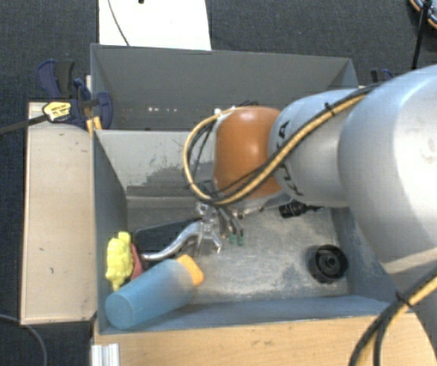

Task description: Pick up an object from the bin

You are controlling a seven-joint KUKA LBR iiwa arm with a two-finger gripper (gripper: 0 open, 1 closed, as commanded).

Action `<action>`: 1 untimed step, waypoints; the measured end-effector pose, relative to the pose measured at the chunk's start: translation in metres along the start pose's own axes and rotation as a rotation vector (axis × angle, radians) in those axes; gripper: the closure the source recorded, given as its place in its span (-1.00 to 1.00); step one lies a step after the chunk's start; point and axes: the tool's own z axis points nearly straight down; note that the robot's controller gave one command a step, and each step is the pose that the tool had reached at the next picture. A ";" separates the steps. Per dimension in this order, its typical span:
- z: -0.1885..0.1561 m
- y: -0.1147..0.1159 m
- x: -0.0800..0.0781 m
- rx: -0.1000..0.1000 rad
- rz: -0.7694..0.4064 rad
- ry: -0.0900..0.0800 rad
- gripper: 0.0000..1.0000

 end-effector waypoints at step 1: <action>-0.043 -0.004 0.012 0.002 0.001 0.005 1.00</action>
Offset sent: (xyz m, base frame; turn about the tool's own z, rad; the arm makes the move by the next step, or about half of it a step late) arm -0.0426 0.0400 0.1344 -0.0768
